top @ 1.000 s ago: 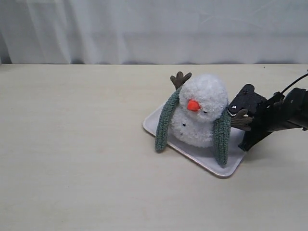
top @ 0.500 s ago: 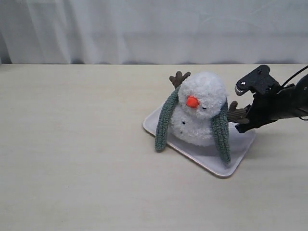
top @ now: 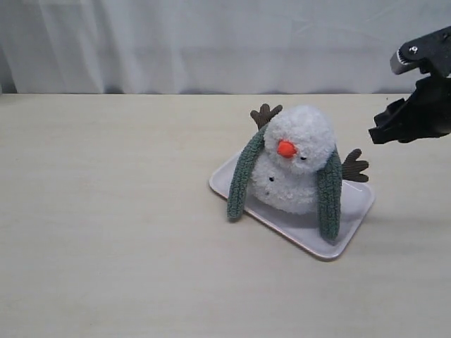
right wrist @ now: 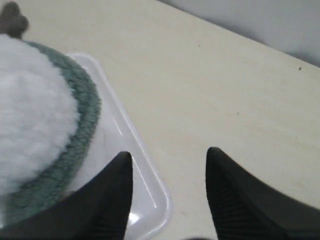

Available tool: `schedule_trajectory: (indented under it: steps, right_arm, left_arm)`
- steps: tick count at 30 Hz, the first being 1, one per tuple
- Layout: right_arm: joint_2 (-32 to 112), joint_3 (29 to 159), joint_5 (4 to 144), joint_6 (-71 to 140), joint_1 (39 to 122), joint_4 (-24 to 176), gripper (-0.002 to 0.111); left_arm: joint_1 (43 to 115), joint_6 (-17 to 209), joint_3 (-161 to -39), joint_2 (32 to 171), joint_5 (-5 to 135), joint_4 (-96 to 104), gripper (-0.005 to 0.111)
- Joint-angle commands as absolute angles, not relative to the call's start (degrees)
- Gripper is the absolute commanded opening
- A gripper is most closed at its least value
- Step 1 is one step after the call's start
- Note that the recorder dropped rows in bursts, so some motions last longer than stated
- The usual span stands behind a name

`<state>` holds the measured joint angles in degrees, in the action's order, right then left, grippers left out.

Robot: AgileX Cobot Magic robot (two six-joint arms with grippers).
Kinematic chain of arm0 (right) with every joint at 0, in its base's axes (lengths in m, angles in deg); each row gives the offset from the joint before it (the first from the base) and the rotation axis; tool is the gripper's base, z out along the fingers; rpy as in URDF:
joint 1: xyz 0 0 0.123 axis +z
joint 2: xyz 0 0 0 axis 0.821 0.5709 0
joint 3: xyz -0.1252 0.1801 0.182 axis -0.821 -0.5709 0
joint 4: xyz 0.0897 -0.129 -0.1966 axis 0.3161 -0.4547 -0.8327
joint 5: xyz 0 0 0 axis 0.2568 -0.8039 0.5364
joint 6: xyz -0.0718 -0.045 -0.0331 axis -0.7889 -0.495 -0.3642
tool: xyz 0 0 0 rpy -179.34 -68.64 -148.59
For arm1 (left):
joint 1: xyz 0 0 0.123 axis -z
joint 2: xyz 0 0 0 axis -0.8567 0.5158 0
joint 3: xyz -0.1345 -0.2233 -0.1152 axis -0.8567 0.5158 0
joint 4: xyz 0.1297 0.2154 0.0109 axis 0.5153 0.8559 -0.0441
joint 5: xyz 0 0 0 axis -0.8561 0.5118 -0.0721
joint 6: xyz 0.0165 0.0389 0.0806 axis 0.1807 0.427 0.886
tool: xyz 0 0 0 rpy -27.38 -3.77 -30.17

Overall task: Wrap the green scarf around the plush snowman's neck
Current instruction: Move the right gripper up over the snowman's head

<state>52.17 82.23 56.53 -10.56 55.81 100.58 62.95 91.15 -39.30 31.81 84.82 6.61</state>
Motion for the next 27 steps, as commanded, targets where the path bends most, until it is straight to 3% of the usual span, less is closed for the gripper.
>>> schedule_trajectory:
  steps: [1, 4, 6, 11, 14, 19, 23, 27]
  right_arm:
    - [45.0, 85.2, 46.5, -5.4, 61.2, 100.9, 0.045]
    - [45.9, 96.8, 23.7, 7.5, 64.8, 97.6, 0.045]
    - [47.6, 101.9, 18.2, 15.3, 67.6, 91.0, 0.045]
    - [50.9, 103.4, 27.8, 21.4, 78.7, 82.2, 0.045]
    - [57.4, 109.3, 25.1, 31.3, 81.4, 74.0, 0.045]
    - [65.0, 114.5, 24.2, 16.5, 89.7, 69.8, 0.045]
    - [65.7, 114.5, 28.2, 16.5, 94.9, 63.5, 0.045]
    - [66.3, 114.8, 25.4, 40.4, 96.4, 44.8, 0.043]
  left_arm:
    - [63.3, 91.4, -39.2, 31.6, 84.2, 6.4, 0.000]
    - [63.3, 91.4, -39.2, 31.6, 84.2, 6.4, 0.000]
    - [63.3, 91.4, -39.2, 31.6, 84.2, 6.4, 0.000]
    - [63.3, 91.4, -39.2, 31.6, 84.2, 6.4, 0.000]
    - [63.3, 91.4, -39.2, 31.6, 84.2, 6.4, 0.000]
    - [63.3, 91.4, -39.2, 31.6, 84.2, 6.4, 0.000]
    - [63.3, 91.4, -39.2, 31.6, 84.2, 6.4, 0.000]
    - [63.3, 91.4, -39.2, 31.6, 84.2, 6.4, 0.000]
